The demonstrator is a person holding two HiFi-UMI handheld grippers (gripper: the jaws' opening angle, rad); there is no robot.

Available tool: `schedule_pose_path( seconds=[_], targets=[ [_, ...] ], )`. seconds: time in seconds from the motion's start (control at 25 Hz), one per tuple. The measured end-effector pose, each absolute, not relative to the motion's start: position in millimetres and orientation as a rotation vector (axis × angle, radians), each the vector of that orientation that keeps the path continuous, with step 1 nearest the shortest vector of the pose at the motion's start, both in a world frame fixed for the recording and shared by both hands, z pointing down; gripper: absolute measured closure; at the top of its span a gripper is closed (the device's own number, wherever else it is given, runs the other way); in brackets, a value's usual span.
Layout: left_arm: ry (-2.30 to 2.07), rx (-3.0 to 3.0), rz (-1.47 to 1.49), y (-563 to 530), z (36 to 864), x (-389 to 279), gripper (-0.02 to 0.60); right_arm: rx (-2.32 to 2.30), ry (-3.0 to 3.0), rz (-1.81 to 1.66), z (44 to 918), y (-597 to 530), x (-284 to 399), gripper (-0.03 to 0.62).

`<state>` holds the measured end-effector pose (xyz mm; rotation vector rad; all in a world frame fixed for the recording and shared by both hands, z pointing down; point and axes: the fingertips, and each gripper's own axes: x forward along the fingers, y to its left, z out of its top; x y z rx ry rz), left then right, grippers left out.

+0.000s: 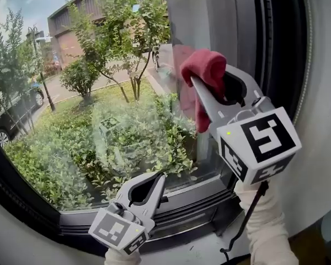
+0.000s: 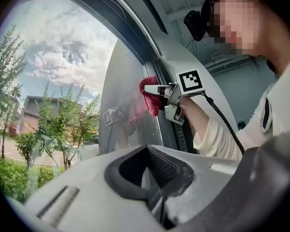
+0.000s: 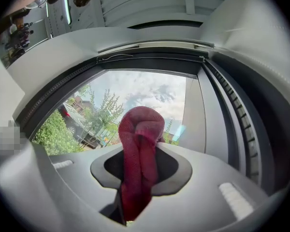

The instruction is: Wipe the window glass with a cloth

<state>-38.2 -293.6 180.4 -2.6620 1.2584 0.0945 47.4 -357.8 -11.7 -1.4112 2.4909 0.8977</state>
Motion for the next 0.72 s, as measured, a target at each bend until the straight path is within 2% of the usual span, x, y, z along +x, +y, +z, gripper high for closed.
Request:
schedule_pose_path(
  seconds=[0.4, 0.72],
  targets=[
    [1.271, -2.655, 0.118, -285, 183, -30, 0.581, -1.442, 2.422, 1.010, -7, -341, 42, 0.476],
    [1.292, -2.649, 0.099, -298, 187, -22, 0.581, -1.366, 2.454, 0.917, 32, -353, 32, 0.476]
  ],
)
